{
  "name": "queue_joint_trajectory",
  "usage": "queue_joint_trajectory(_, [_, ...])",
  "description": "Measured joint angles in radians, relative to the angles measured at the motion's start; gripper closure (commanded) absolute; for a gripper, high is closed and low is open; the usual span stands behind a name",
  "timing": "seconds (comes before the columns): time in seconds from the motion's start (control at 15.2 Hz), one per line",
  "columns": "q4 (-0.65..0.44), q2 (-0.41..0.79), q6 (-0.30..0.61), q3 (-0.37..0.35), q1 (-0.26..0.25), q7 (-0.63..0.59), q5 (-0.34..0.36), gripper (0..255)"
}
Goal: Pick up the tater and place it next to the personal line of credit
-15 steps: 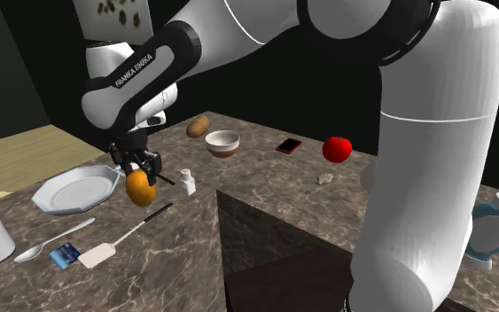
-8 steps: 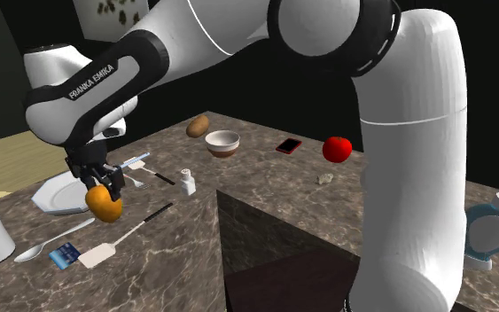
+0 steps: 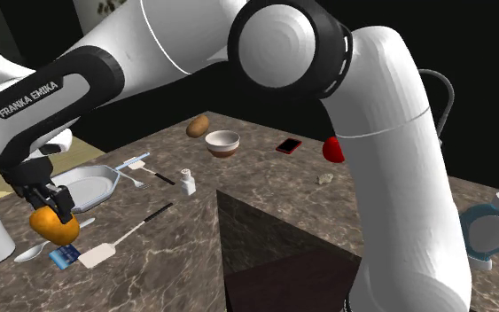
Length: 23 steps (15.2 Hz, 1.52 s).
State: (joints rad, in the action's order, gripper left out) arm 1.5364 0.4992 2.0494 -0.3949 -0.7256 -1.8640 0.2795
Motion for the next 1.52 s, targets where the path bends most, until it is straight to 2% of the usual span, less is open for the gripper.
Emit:
queue_joint_trajectory(0.33, [-0.244, 0.158, -0.098, 0.006, -0.124, -0.079, 0.046, 255])
queue_joint_trajectory(0.46, [-0.271, 0.182, -0.102, 0.008, -0.142, -0.090, 0.052, 255])
queue_joint_trajectory(1.52, [-0.201, 0.256, 0.054, 0.029, -0.149, -0.125, 0.088, 255])
